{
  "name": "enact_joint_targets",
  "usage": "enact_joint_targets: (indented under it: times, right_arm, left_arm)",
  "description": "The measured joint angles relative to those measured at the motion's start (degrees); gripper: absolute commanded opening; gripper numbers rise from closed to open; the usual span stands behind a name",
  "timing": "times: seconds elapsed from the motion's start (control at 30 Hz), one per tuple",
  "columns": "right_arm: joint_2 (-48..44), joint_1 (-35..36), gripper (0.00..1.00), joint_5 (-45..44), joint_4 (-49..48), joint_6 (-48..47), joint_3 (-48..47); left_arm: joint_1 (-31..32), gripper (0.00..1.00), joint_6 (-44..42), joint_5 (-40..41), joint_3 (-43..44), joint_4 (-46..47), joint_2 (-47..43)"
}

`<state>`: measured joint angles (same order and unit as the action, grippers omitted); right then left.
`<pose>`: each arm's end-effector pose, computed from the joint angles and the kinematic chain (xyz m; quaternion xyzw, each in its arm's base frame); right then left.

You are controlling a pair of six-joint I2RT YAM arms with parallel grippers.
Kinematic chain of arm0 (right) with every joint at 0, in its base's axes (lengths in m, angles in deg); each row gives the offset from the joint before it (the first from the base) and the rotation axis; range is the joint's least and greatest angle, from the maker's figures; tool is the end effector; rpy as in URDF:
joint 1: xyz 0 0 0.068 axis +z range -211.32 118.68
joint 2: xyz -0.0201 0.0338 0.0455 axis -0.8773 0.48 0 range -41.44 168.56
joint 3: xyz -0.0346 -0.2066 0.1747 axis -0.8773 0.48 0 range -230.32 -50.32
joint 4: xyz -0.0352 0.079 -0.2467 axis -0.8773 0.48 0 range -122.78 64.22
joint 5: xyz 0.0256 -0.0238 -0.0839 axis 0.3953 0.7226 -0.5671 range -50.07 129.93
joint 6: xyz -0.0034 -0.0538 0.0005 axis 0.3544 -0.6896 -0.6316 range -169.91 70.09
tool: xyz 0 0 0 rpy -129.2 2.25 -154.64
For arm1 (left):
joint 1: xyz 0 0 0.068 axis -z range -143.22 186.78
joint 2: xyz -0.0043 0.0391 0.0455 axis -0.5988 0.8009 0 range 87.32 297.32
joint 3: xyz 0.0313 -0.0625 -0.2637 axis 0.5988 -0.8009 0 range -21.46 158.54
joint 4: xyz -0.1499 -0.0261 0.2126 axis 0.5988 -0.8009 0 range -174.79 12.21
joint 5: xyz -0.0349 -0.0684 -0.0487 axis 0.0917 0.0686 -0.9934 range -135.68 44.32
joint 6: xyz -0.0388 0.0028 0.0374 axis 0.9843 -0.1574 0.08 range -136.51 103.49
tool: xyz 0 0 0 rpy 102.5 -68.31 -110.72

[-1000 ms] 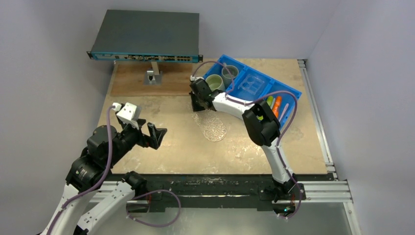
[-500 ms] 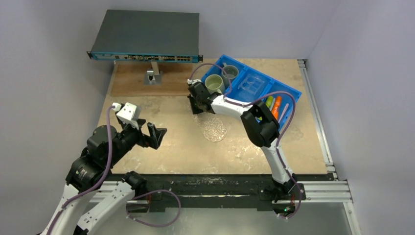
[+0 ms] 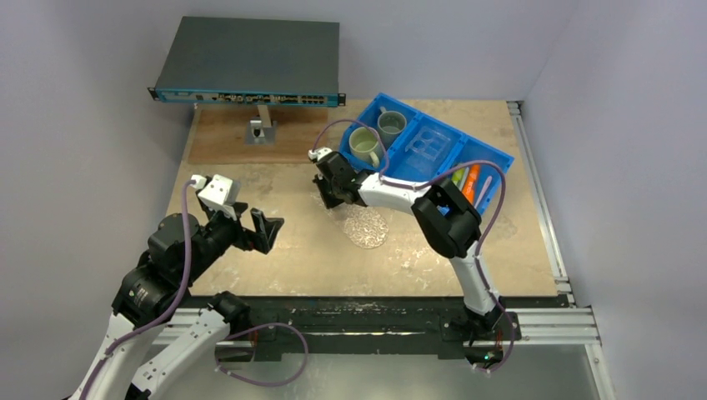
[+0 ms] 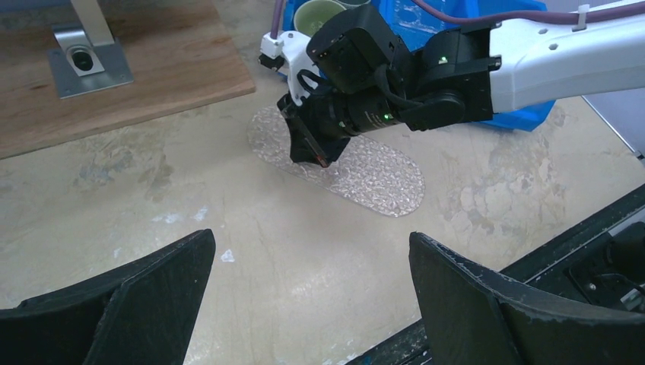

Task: Prepare toiletry sets of a toothbrush and toothpaste on the tray

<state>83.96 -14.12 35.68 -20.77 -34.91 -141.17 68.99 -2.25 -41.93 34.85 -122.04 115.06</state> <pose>0.3308 0.3532 0.1596 -0.2442 0.8958 0.1614 0.3344 0.0675 -0.0397 0.3766 0.1047 0.7898 -0.2142 0.5651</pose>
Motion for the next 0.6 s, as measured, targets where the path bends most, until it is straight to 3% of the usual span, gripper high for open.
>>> enact_joint_targets:
  times: [0.6]
  right_arm:
    - [-10.9, 8.1, 0.0, 6.4, 0.1, -8.7, 15.5]
  left_arm:
    - [0.0, 1.0, -0.2, 1.0, 0.0, 0.0, -0.2]
